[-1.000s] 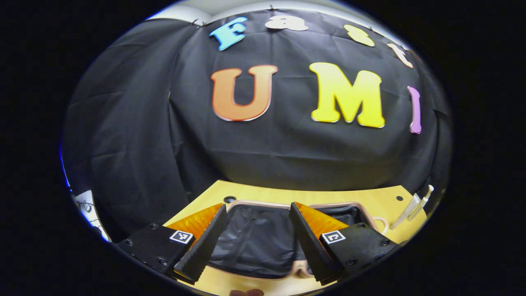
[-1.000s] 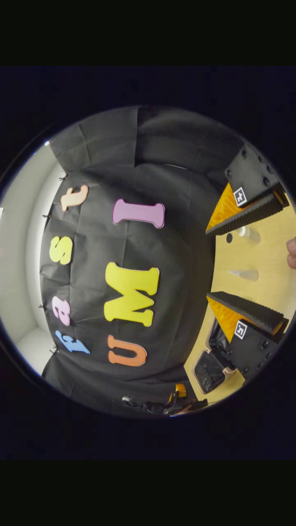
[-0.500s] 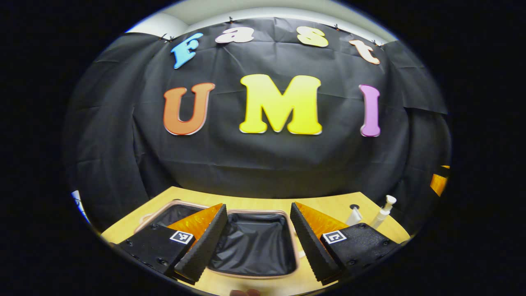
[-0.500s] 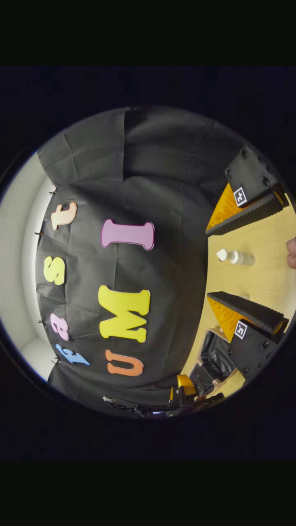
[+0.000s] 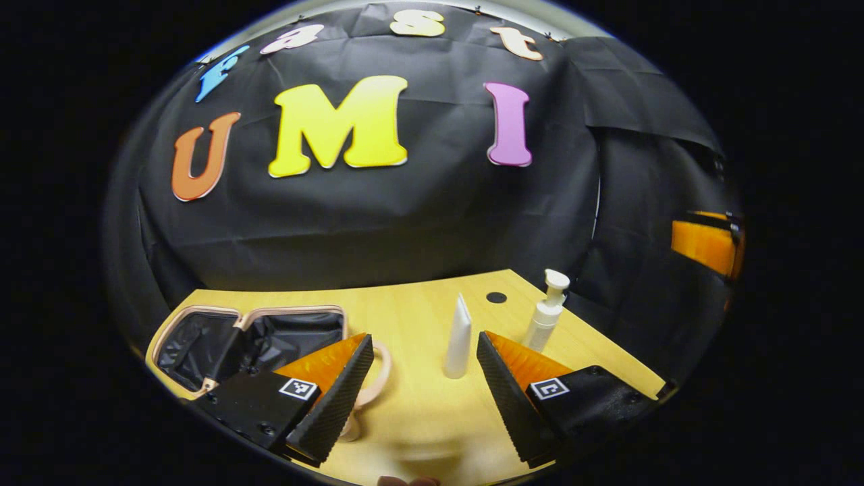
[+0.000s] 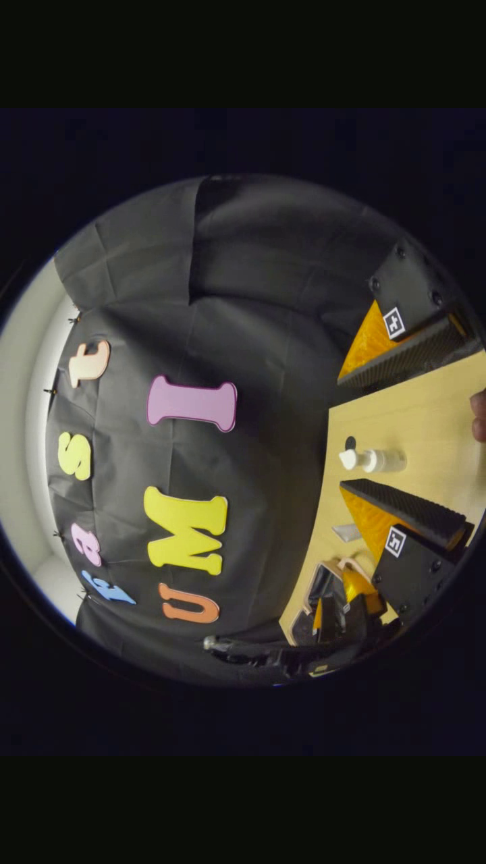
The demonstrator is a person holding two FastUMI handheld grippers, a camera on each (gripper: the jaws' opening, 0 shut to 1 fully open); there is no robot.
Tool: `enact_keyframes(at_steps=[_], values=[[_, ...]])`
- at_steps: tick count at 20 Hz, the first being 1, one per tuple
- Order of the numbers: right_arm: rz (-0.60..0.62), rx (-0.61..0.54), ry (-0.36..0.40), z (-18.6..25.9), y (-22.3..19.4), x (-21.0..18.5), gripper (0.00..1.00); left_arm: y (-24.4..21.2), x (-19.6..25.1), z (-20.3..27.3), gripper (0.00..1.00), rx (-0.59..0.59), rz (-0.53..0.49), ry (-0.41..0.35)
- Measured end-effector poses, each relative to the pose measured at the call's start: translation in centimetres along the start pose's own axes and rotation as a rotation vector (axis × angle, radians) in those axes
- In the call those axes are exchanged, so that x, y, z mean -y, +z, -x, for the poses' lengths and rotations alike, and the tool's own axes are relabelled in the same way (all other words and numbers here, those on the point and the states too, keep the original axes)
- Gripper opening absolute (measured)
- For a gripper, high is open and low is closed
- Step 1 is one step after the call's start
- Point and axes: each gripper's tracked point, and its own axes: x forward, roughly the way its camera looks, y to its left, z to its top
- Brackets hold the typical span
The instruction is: First open the suitcase, pack the skin care products into it, and then close the suitcase.
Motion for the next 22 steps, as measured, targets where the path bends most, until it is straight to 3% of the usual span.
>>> enact_keyframes(at_steps=[13, 18, 19, 20, 22], values=[[0.056, -0.151, -0.078, 0.8, -3.7, 6.0, 0.82, -9.0, 1.9, -12.3, 0.98, -0.15, 0.022, -0.041], [0.05, -0.171, -0.073, 0.1, -4.3, 5.6, 0.82, -10.8, 1.4, -14.2, 0.84, -0.193, -0.019, -0.028], [0.05, -0.173, -0.07, 0.1, -4.3, 5.4, 0.82, -11.2, 1.5, -14.4, 0.89, -0.205, -0.02, -0.036], [0.048, -0.175, -0.066, -0.1, -4.5, 5.2, 0.82, -11.6, 1.5, -14.6, 0.8, -0.219, -0.02, -0.043], [0.051, -0.181, -0.063, -0.4, -4.9, 5.1, 0.82, -11.7, 2.0, -15.0, 0.7, -0.228, -0.02, -0.078]])
